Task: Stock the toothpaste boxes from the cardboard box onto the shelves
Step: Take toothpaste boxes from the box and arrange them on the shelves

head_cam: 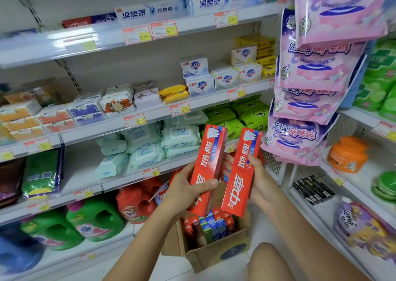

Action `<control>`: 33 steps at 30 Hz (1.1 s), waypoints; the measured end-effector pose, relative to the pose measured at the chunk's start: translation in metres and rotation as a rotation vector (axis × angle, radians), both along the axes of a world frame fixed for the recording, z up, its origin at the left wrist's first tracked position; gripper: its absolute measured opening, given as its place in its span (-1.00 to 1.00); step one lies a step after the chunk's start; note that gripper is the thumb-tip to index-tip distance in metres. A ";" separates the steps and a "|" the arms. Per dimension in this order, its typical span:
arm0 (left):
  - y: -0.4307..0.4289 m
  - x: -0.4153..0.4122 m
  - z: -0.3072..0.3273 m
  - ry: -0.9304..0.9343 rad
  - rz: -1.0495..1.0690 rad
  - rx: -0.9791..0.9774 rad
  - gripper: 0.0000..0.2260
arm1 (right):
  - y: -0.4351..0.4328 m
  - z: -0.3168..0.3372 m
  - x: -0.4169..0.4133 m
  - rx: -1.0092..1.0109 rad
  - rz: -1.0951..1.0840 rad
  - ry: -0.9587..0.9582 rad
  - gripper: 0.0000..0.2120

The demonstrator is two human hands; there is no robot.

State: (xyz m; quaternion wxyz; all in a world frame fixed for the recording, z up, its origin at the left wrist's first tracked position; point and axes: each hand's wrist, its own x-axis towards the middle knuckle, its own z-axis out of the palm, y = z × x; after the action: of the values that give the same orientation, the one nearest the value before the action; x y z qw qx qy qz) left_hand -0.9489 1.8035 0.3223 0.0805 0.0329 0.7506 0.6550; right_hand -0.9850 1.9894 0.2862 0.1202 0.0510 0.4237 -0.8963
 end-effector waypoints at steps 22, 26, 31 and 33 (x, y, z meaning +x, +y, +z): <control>-0.023 -0.121 0.018 -0.153 -0.088 0.188 -0.64 | -0.042 0.019 -0.118 0.177 -0.104 -0.016 -0.37; -0.014 -0.162 0.035 -0.171 -0.114 0.250 -0.40 | -0.045 0.053 -0.144 0.204 -0.140 0.023 -0.48; 0.010 -0.183 0.098 -0.144 -0.183 0.200 -0.66 | -0.042 0.120 -0.150 0.350 -0.253 0.014 -0.54; 0.022 -0.183 0.130 -0.128 -0.210 0.122 -0.64 | -0.042 0.150 -0.148 0.369 -0.313 -0.001 -0.50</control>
State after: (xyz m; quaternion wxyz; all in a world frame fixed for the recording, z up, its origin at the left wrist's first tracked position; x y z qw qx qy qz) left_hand -1.1314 1.8253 0.4522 0.1941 0.0744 0.6953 0.6881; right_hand -1.1330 1.9470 0.4363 -0.0315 0.1376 0.5670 -0.8115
